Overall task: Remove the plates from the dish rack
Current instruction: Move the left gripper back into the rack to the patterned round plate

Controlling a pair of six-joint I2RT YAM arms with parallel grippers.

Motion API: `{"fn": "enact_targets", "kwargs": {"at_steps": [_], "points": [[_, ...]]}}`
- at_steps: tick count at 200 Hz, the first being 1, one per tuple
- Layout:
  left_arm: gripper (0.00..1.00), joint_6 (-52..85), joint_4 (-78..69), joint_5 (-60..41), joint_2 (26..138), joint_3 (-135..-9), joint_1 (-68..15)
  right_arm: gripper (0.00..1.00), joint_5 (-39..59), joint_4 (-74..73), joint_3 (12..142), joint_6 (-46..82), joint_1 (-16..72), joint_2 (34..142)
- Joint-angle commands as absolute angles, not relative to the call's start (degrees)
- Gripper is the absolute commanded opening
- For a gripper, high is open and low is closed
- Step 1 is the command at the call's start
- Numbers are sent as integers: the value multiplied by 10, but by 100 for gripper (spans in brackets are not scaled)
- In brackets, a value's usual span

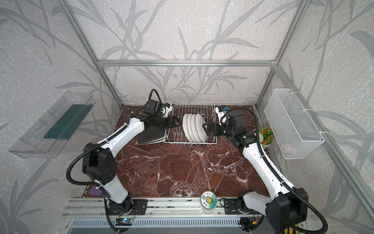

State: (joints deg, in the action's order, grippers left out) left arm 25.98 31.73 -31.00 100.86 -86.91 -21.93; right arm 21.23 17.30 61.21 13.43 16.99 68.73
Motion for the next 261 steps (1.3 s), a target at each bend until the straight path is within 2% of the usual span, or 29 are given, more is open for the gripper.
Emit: {"fn": "enact_targets", "kwargs": {"at_steps": [1, 86, 167, 195, 234, 261], "points": [[66, 290, 282, -301, 1030, -899, -228, 99, 202, 185, 606, 120, 173, 669], [38, 317, 258, -315, 1097, -931, -251, 99, 191, 187, 601, 106, 173, 669], [21, 335, 249, -323, 1114, -937, -262, 99, 188, 186, 599, 100, 173, 667], [20, 346, 240, -329, 1113, -932, -263, 99, 192, 177, 602, 102, 173, 672], [9, 360, 227, -335, 1112, -919, -262, 99, 189, 184, 607, 98, 173, 677], [6, 372, 214, -352, 1111, -918, -265, 99, 186, 183, 606, 98, 173, 673]]}}
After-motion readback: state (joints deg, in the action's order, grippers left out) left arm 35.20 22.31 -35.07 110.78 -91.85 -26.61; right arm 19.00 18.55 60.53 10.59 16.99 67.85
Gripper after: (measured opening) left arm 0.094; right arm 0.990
